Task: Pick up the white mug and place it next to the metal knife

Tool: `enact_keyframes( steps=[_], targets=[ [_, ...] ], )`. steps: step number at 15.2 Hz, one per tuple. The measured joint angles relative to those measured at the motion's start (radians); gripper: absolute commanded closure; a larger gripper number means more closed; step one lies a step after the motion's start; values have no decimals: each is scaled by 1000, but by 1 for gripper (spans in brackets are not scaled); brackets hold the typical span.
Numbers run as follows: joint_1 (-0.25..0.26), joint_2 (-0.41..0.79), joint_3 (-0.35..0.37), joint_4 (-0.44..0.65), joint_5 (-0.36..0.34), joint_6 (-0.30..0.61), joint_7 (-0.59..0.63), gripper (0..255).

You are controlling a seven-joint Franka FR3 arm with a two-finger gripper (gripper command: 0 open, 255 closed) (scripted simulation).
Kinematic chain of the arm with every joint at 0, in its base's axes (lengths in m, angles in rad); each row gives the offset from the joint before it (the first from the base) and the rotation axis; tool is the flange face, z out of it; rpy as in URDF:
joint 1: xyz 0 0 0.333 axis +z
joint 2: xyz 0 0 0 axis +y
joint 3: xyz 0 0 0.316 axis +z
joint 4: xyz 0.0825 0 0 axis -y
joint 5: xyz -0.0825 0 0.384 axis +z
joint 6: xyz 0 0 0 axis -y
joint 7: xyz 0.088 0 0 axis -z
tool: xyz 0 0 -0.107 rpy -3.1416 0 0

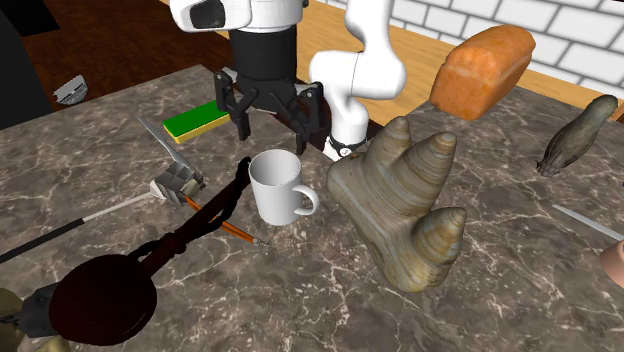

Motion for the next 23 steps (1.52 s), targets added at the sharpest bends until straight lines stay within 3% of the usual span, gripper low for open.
enact_keyframes(
  steps=[3, 10, 16, 17, 23],
  targets=[
    [-17, 45, -25, 26, 3, 39, 8, 0],
    [-21, 71, -36, -40, 1, 133, 7, 0],
    [-21, 70, -37, -50, 1, 144, 7, 0],
    [-21, 70, -37, -50, 1, 144, 7, 255],
    [-21, 70, -37, -50, 1, 143, 7, 255]
  ],
)
